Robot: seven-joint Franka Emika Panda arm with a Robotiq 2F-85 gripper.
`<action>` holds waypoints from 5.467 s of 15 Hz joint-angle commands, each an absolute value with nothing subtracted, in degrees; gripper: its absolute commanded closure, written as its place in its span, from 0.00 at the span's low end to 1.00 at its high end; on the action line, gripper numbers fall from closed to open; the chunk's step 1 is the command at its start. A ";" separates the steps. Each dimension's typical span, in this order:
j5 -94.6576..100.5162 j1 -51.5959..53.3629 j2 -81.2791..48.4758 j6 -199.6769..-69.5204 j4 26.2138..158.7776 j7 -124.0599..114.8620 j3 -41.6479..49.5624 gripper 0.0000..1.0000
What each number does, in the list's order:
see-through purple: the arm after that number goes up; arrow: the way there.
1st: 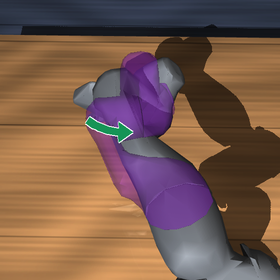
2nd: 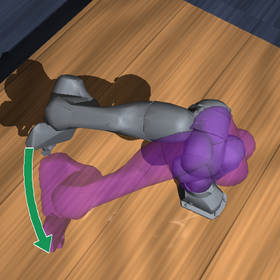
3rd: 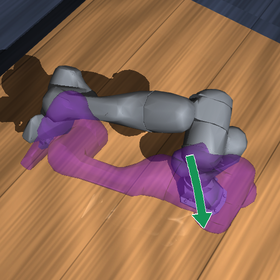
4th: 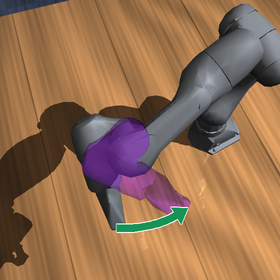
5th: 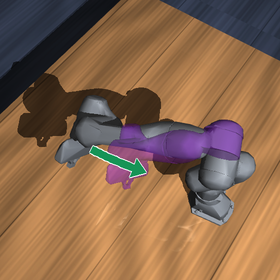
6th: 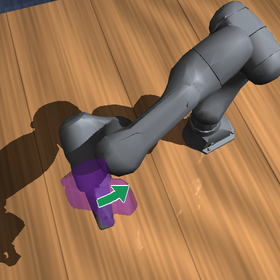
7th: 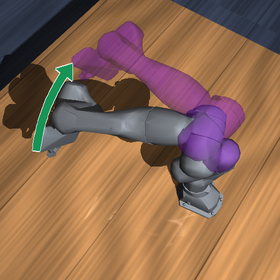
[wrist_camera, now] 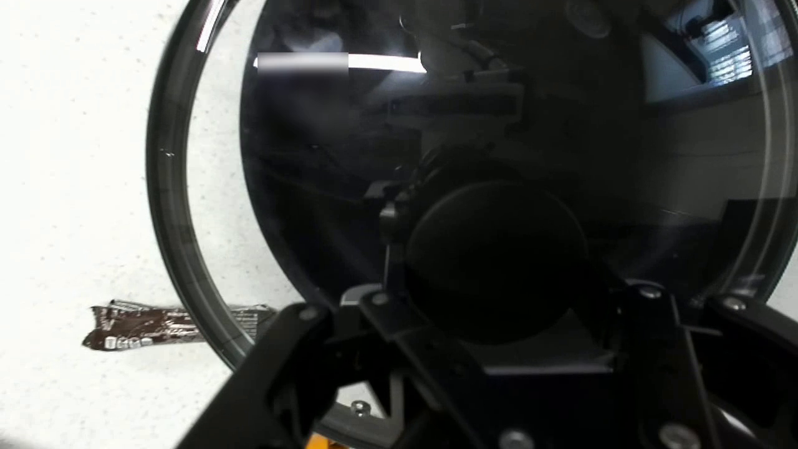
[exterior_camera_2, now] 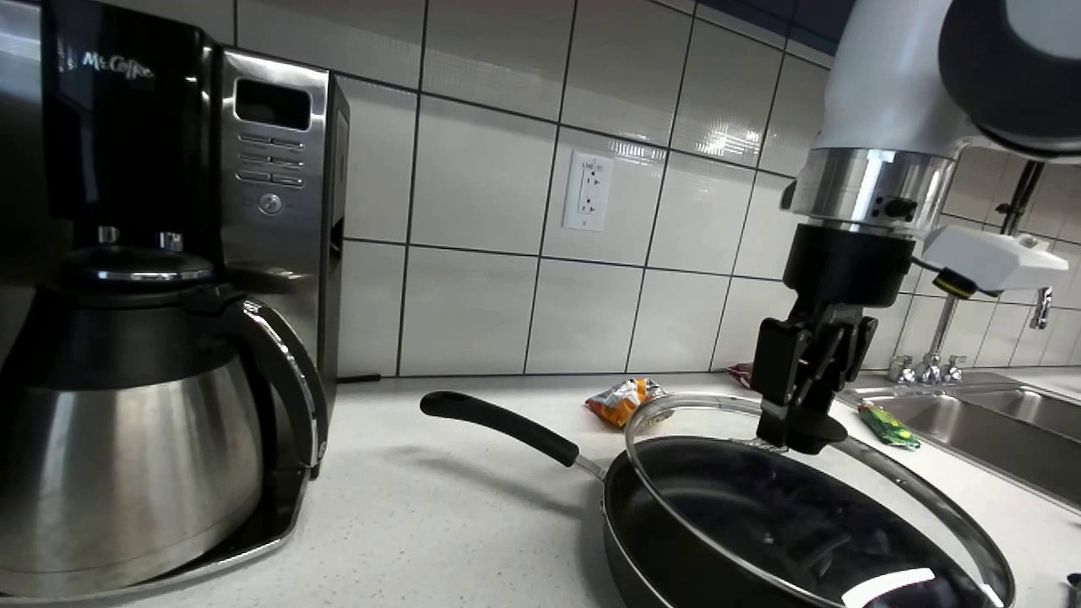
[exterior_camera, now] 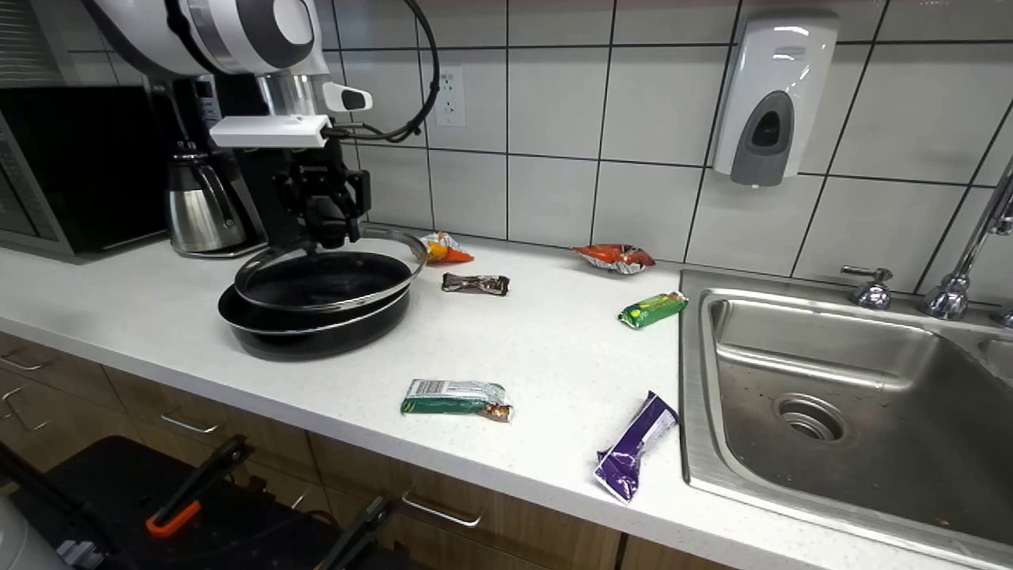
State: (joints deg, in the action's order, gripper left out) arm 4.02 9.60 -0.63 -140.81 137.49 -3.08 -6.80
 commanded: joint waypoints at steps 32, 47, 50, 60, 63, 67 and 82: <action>9.98 -12.00 7.04 -137.98 142.35 -17.19 7.44 0.61; 8.97 -10.11 -9.79 -139.94 126.92 -16.91 10.42 0.61; 7.94 -9.44 -12.83 -140.24 124.84 -16.20 10.37 0.61; 5.64 -6.72 -19.37 -140.57 121.72 -15.33 9.82 0.61; 5.26 -6.22 -20.11 -140.24 121.23 -14.51 9.78 0.61; 4.69 -5.94 -19.23 -140.01 121.71 -13.89 9.39 0.61; 6.86 -4.73 -16.16 -140.48 124.37 -14.03 10.29 0.00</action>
State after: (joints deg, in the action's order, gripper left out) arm 6.19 -5.05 -19.27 -141.09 122.82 -15.15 9.93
